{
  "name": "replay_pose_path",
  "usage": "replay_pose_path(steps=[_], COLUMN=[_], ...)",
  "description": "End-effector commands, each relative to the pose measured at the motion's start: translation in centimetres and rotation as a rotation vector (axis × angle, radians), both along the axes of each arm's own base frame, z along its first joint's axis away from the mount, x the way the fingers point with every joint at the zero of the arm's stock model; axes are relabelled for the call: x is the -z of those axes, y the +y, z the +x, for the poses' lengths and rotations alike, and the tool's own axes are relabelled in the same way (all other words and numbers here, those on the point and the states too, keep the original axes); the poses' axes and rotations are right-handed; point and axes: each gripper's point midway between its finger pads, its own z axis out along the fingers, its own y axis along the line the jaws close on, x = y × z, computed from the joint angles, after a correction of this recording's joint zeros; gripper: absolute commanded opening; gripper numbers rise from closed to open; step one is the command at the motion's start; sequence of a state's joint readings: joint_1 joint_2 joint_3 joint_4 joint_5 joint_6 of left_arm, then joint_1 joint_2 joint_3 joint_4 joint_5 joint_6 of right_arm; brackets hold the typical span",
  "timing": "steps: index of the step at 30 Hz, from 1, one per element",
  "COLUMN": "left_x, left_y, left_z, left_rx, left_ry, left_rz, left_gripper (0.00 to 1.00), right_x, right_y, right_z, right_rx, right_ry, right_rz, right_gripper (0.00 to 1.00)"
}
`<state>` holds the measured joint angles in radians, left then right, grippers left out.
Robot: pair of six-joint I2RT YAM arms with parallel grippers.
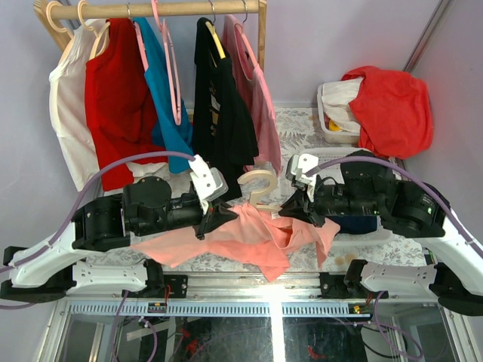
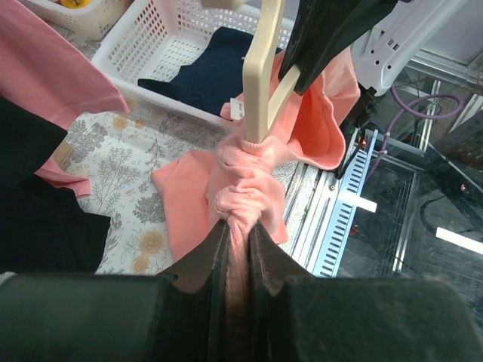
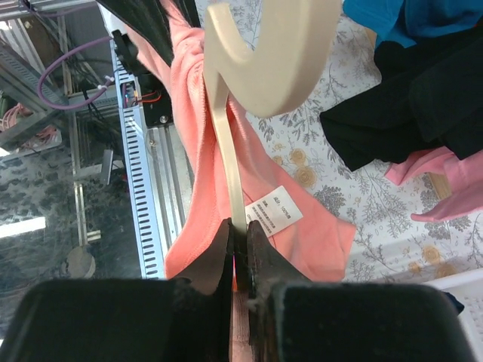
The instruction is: Place the t-shirt on the hanger
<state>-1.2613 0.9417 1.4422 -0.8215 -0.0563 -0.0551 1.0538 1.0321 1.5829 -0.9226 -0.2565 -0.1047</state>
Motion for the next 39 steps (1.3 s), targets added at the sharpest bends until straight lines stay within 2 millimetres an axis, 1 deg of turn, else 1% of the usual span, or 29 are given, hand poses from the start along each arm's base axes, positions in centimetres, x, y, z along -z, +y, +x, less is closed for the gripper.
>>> replay_pose_path(steps=[1,5,7,12,14,15,19,22,25,27,28,30,34,37,39], left_x=[-5.0,-5.8,-5.7,-5.6,-5.9,-6.0,-6.5,-6.6,-6.7,-6.8,-6.9,-7.2,-6.9,-5.5,-4.7], left_y=[0.3,1.3,1.5,2.1,2.8,3.2,4.9,6.9,8.3,9.4,10.2,11.0,11.4,11.1,10.6], left_z=[2.1,3.1,3.3,3.6,4.0,4.3,5.4,6.6,7.4,8.0,8.4,8.7,8.8,9.0,9.0], left_rx=[-0.135,-0.214,-0.229,-0.262,-0.299,-0.321,-0.424,-0.542,-0.624,-0.694,-0.743,-0.788,-0.807,-0.823,-0.817], left_ry=[-0.047,-0.053,-0.049,-0.052,-0.055,-0.057,-0.067,-0.083,-0.088,-0.094,-0.097,-0.096,-0.090,-0.078,-0.073], left_rz=[-0.170,-0.180,-0.178,-0.183,-0.192,-0.197,-0.213,-0.226,-0.247,-0.263,-0.271,-0.290,-0.294,-0.258,-0.249], left_gripper=[0.02,0.10,0.14,0.19,0.24,0.26,0.28,0.34,0.38,0.39,0.39,0.40,0.39,0.40,0.46], right_x=[-2.3,-2.8,-3.0,-2.9,-2.8,-2.8,-3.2,-3.4,-3.2,-3.1,-3.1,-3.2,-3.9,-4.4,-4.7], right_y=[-0.2,-0.8,-1.0,-1.3,-1.4,-1.4,-1.7,-2.0,-2.4,-2.6,-2.7,-3.0,-3.6,-4.0,-4.0], right_z=[2.1,2.7,2.8,3.2,3.3,3.4,3.6,3.7,4.0,4.3,4.5,4.6,4.6,4.3,3.8], right_rx=[0.126,0.179,0.196,0.223,0.230,0.235,0.254,0.270,0.296,0.319,0.328,0.339,0.363,0.361,0.343], right_ry=[-0.048,-0.068,-0.073,-0.079,-0.081,-0.082,-0.087,-0.092,-0.098,-0.106,-0.108,-0.111,-0.123,-0.119,-0.109], right_rz=[0.094,0.112,0.121,0.119,0.115,0.115,0.128,0.136,0.130,0.129,0.127,0.126,0.145,0.160,0.174], right_gripper=[0.00,0.00,0.00,0.00,0.00,0.00,0.00,0.00,0.00,0.00,0.00,0.00,0.00,0.00,0.00])
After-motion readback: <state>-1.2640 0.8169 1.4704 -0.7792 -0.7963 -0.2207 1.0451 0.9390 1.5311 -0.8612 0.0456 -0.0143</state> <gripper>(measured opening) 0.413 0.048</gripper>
